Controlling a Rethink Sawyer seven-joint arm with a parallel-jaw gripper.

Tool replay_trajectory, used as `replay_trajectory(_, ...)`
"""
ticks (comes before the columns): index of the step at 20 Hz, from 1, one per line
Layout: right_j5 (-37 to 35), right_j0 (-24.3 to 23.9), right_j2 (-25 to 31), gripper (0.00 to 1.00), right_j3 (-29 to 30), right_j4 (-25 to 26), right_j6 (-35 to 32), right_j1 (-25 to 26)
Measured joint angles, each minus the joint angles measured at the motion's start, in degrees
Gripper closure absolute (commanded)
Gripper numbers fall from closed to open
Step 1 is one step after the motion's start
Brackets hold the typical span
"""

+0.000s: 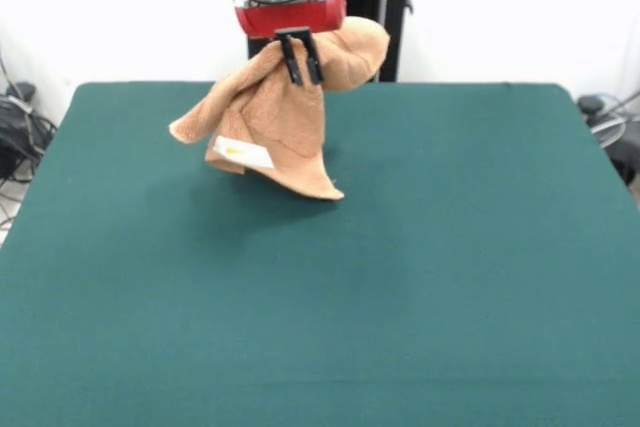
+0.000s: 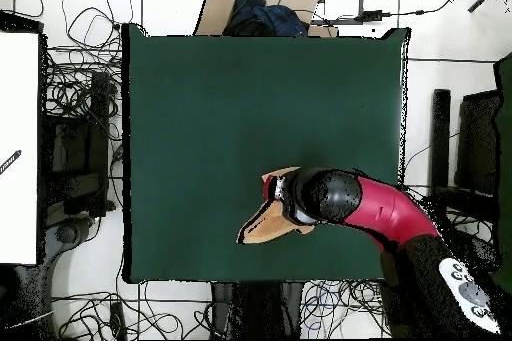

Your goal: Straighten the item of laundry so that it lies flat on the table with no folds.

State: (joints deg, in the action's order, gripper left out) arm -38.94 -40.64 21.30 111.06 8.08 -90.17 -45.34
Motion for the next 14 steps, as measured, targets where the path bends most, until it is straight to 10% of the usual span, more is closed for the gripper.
replay_trajectory(14,0.0,-5.8,3.7,1.00,0.0,0.0,0.0,0.1)
